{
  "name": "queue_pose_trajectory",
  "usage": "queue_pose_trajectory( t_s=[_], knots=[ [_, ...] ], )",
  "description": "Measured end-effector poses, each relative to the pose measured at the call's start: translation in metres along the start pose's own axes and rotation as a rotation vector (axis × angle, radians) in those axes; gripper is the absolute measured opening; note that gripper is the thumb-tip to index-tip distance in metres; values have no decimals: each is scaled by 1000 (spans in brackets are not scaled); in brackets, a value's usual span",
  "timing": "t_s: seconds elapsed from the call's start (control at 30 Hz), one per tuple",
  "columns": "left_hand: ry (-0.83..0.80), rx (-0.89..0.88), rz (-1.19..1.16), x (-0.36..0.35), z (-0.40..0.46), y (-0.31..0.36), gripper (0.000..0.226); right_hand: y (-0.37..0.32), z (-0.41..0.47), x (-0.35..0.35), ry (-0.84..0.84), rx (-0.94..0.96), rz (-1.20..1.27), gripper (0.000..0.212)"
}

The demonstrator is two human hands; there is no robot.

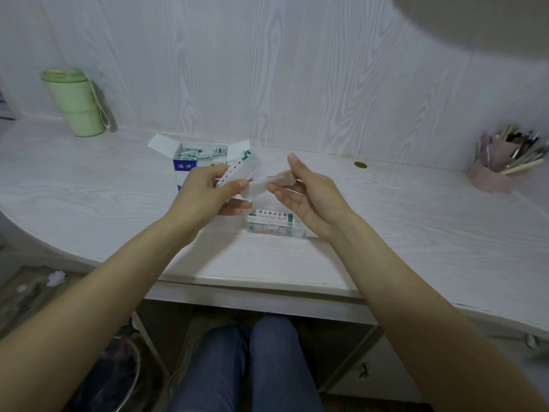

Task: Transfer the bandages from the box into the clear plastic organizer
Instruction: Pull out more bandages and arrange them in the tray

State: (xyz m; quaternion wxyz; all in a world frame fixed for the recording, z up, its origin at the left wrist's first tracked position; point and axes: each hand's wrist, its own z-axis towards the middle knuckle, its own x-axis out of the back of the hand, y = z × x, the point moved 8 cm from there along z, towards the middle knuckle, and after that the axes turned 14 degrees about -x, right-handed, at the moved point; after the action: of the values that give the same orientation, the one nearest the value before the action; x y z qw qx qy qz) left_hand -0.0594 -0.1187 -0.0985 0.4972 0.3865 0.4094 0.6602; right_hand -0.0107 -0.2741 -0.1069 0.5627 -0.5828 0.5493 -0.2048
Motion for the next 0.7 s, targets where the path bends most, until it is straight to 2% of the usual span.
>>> queue_pose_trajectory(
  t_s=[0.03, 0.13, 0.27, 0.33, 0.43, 0.7],
  knots=[
    [-3, -14, 8, 0, 1, 0, 10, 0, 1, 1, 7, -4, -9, 24],
    [2, -58, 55, 2, 2, 2, 15, -5, 1, -2, 21, 33, -122, 8],
    [26, -62, 84, 8, 3, 0, 18, -9, 4, 5, 136, 65, -454, 18],
    [33, -60, 73, 9, 3, -1, 14, -11, 5, 11, 239, 128, -659, 16],
    [36, -58, 65, 10, 3, -3, 10, -7, 8, 17, 329, 175, -843, 17],
    [45, -66, 57, 12, 4, -2, 8, 2, 7, 0, 324, 216, -1154, 12]
  ],
)
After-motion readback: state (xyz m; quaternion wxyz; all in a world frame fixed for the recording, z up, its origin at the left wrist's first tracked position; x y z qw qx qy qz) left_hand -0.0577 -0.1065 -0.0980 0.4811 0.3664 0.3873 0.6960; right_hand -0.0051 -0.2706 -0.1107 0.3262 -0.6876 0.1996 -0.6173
